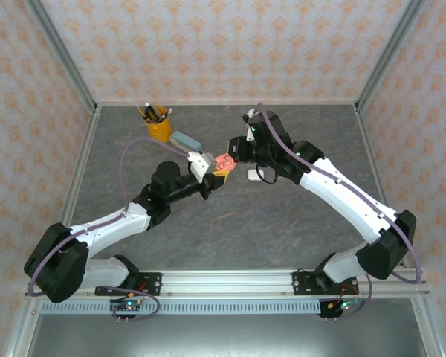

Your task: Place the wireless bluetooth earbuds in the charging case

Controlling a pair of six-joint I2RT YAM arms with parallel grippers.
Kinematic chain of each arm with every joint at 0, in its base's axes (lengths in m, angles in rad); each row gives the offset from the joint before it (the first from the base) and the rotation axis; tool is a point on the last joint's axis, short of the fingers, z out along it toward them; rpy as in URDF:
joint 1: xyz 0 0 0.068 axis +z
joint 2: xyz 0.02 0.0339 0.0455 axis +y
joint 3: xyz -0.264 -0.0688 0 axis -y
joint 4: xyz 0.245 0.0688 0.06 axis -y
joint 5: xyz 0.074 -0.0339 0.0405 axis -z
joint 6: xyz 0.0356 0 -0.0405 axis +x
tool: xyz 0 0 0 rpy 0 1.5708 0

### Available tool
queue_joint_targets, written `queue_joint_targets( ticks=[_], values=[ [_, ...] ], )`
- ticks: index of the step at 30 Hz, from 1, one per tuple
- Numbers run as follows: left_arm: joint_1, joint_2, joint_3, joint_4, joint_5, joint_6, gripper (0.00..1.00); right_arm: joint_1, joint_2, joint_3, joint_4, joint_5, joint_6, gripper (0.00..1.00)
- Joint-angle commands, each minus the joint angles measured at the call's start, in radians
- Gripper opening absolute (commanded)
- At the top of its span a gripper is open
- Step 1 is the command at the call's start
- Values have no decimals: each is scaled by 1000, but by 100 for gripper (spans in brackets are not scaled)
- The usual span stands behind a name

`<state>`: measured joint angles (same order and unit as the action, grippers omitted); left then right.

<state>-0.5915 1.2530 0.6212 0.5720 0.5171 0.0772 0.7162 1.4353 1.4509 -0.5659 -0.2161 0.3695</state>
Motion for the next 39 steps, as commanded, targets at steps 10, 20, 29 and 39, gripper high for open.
queue_joint_targets(
  ticks=[10, 20, 29, 39],
  values=[
    [-7, 19, 47, 3, 6, 7, 0, -5, -8, -18, -55, -46, -59, 18],
    [-7, 26, 52, 6, 4, 6, 0, -6, -54, -82, -81, -40, -83, 17],
    [-9, 26, 47, 10, 12, 1, 0, -6, -82, -65, -68, -1, -64, 18],
    [-9, 16, 45, 9, 23, 4, 0, -7, 16, 100, -114, 75, -80, 19]
  ],
)
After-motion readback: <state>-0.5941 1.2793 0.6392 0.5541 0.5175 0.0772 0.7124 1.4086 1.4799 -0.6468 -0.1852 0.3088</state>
